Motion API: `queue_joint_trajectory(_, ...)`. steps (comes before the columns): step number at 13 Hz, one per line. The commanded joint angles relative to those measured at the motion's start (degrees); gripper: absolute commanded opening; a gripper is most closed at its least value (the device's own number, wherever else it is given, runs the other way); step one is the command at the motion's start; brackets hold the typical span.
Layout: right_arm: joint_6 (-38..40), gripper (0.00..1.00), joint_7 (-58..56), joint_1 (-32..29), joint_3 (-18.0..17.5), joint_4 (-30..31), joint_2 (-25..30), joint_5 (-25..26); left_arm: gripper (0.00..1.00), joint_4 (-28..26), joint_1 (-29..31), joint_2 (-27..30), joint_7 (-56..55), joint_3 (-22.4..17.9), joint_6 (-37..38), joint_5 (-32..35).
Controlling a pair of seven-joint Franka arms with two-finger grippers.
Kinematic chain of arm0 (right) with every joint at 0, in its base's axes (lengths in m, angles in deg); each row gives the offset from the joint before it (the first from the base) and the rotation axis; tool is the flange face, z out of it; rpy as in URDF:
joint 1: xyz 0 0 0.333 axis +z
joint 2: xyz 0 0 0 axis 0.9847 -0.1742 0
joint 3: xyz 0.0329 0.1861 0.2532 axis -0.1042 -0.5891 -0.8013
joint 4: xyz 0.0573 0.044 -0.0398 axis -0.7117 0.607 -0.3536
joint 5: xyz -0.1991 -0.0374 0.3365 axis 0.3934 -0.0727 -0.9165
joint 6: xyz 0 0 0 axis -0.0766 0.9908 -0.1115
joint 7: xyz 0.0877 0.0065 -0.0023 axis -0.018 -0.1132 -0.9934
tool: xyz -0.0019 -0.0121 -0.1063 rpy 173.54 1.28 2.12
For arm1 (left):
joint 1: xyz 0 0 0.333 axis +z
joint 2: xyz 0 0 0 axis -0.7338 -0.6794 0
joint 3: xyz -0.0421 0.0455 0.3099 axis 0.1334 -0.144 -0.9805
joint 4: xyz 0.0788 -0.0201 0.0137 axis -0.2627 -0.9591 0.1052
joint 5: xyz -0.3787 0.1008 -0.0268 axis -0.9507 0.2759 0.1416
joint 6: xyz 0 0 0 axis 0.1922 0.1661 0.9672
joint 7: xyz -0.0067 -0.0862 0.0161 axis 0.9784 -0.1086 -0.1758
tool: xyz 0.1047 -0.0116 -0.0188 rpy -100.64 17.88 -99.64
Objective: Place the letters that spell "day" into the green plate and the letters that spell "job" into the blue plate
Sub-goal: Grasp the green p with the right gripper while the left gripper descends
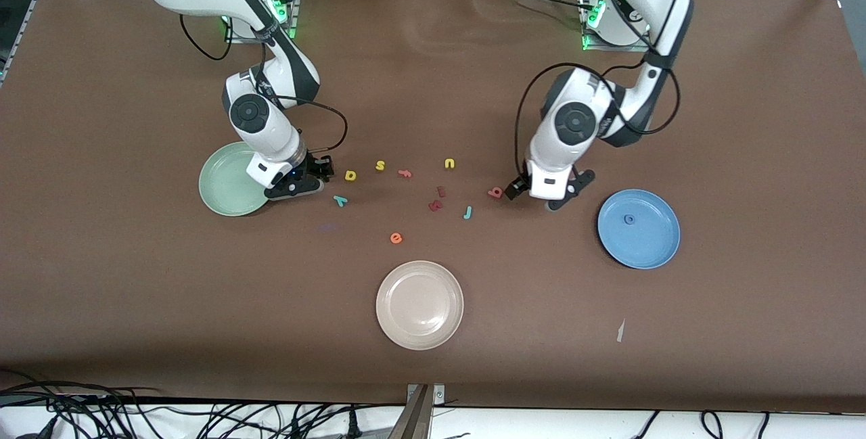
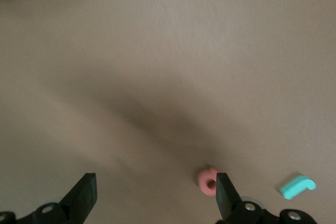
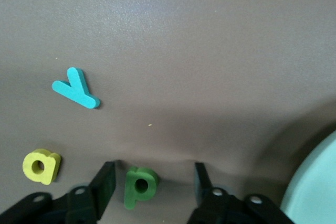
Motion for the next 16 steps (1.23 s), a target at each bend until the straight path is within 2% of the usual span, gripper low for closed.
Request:
queue_joint_trajectory(1, -1.2, 0.57, 0.9, -0.1, -0.4, 0.6, -0.1, 1.1, 1.00, 5.9, -4.3, -6.1, -10.5, -0.7, 0.4, -0.5)
queue_joint_trajectory(4, -1.2, 0.50, 1.4, 0.5, -0.4, 0.5, -0.2, 1.1, 1.00, 7.1, -5.4, -9.6, -14.0, -0.7, -3.5, -0.6)
queue_joint_trajectory(8, -1.3, 0.38, 2.6, 1.1, -0.4, 0.5, -0.4, 1.2, 1.00, 7.4, -5.0, -9.7, -13.8, -0.7, -3.8, -0.7)
queue_joint_trajectory(9, -1.3, 0.33, 2.6, 1.1, -0.4, 0.6, -0.4, 1.2, 0.97, 7.4, -5.0, -9.7, -13.6, -0.7, -3.8, -0.5)
queue_joint_trajectory(12, -1.1, 0.22, 2.3, 1.0, -0.4, 0.5, 0.0, 1.2, 0.79, 6.9, -5.4, -10.3, -13.4, -0.7, -5.0, -0.4)
queue_joint_trajectory(13, -0.8, 0.15, 2.1, 1.0, -0.4, 0.4, 0.3, 1.2, 0.74, 6.9, -5.6, -10.6, -13.4, -0.7, -5.3, -0.4)
queue_joint_trajectory(14, -0.7, 0.12, 1.8, 1.0, -0.4, 0.3, 0.6, 1.2, 0.65, 6.9, -5.8, -10.6, -13.4, -0.7, -5.3, -0.3)
queue_joint_trajectory(16, 1.3, 0.12, 1.6, 0.8, -0.3, -0.2, 1.9, 1.2, 0.38, 6.9, -5.8, -10.6, -13.1, -0.7, -5.3, -0.3)
